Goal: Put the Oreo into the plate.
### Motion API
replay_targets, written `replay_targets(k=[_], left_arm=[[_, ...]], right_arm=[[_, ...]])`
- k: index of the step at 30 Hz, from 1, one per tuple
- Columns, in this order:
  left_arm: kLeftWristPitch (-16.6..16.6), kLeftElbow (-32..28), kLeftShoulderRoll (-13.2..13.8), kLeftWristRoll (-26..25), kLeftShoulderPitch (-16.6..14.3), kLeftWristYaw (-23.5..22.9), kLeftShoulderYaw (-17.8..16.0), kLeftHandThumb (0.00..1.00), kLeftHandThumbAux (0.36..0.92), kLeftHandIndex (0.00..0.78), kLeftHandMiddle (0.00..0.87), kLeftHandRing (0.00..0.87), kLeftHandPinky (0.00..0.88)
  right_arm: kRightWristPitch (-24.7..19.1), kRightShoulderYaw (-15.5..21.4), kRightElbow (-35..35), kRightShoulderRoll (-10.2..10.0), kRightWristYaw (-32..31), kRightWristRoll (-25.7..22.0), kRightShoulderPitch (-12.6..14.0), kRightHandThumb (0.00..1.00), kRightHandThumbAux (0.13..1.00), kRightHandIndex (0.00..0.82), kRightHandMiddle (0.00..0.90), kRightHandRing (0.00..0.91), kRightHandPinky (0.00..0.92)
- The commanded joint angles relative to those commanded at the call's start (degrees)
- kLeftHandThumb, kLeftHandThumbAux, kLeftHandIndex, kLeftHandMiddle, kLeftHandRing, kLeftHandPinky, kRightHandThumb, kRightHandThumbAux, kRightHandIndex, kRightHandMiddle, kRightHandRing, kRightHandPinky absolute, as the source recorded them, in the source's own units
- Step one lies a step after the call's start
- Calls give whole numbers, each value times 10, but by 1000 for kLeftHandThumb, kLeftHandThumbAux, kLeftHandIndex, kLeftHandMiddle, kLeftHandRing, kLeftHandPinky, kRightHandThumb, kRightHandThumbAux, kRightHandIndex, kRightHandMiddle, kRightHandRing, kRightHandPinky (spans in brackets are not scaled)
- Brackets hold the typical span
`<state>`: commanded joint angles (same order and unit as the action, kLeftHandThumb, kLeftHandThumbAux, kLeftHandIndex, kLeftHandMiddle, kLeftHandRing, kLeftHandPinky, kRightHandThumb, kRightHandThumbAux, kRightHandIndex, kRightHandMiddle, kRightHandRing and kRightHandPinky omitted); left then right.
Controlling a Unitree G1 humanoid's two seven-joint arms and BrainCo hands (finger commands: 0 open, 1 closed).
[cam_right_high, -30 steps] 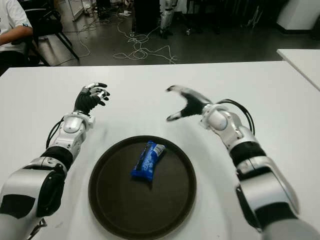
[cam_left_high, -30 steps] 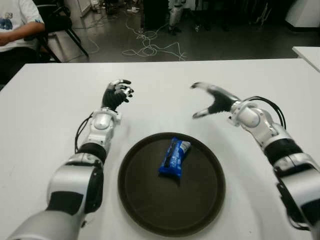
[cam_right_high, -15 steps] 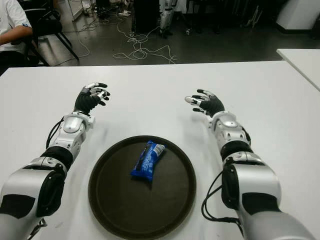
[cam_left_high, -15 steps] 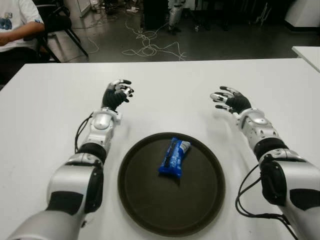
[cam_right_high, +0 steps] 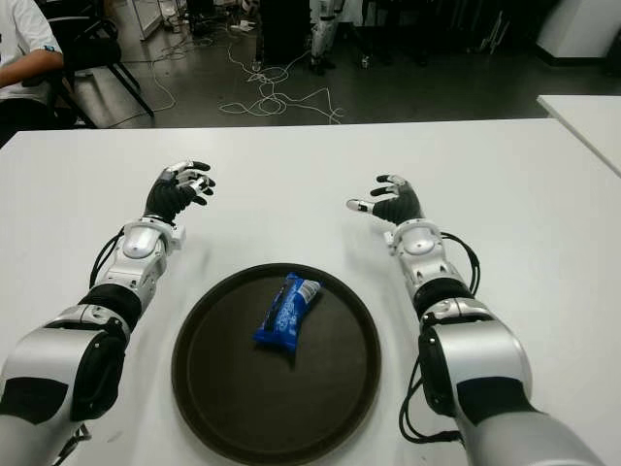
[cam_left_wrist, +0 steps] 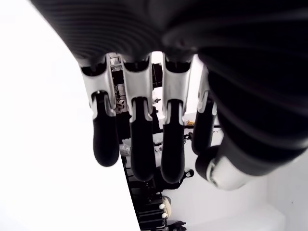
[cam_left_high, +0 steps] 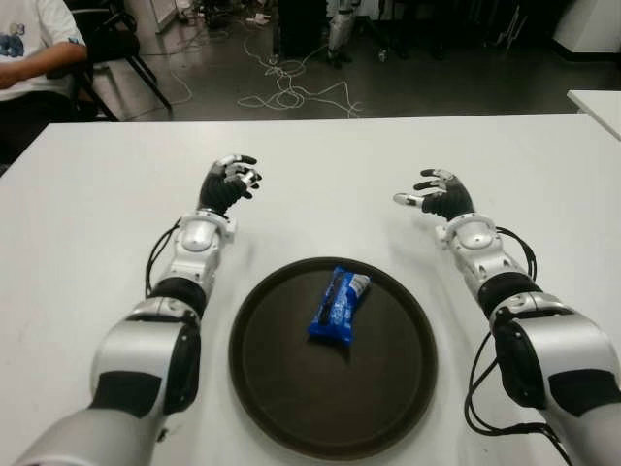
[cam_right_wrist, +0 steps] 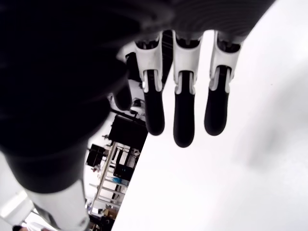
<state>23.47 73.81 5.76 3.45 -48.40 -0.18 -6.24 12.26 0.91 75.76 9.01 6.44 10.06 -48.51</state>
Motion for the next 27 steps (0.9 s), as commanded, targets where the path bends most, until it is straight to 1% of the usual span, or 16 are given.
replay_targets(k=[8, 13, 21, 27], left_arm=[[0, 0, -1, -1, 0, -4, -1, 819, 690, 348, 502, 481, 515], [-1, 1, -1, 2, -1, -1, 1, 819, 689, 350, 502, 481, 511], [-3, 1, -2, -1, -1, -1, -2, 821, 689, 354, 494, 470, 502], [1, 1, -1, 4, 0, 1, 1, 819, 690, 352, 491, 467, 509]], right_arm=[[9, -4, 0, -3, -10, 5, 4, 0, 806, 246, 355, 401, 439], [-1, -3, 3, -5, -27, 4, 2, 0, 800, 231, 338, 383, 430], [-6, -5, 4, -2, -32, 8, 1, 0, 788, 221, 326, 371, 414], [-7, -3, 4, -2, -33, 7, 1, 0, 785, 219, 331, 382, 430]])
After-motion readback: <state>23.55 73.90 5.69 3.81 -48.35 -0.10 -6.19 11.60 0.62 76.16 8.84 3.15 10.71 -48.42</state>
